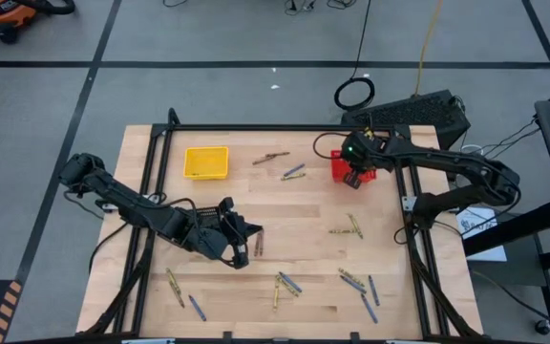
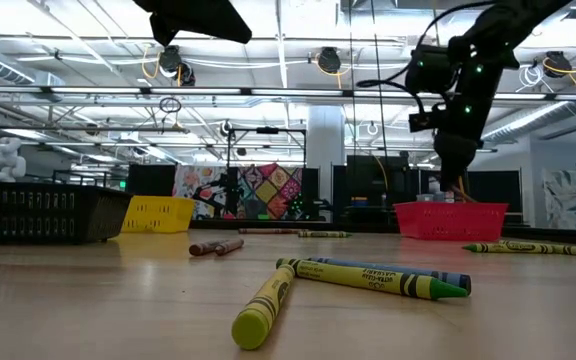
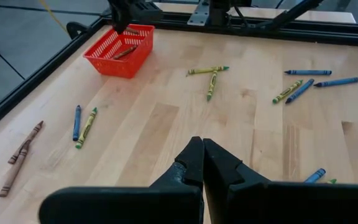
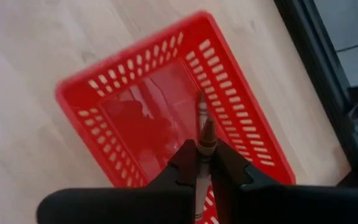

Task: Sort crayons
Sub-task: Put the brown crayon into the red bin, then put the blue crayon into the black bin

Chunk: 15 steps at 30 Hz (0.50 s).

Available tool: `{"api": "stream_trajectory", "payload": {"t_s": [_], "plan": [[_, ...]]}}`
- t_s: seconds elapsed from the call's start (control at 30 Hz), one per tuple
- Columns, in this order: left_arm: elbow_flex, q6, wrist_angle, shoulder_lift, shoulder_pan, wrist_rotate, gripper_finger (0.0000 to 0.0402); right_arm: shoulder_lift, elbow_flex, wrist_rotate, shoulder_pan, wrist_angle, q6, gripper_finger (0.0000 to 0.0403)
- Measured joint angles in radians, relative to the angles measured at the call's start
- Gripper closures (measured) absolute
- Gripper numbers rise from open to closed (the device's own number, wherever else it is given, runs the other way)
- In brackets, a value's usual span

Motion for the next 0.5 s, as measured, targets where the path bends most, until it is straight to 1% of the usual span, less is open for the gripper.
{"api": "stream_trajectory", "payload": {"t_s": [0.23, 0.5], "plan": [[0.0, 0.0, 0.0, 0.0, 0.0, 0.0, 0.04, 0.0, -0.013, 0.0, -0.005, 0.037, 0.003, 0.0362], [0.0, 0.0, 0.0, 0.0, 0.0, 0.0, 0.04, 0.0, -0.013, 0.0, -0.005, 0.036, 0.01, 0.0328]]}}
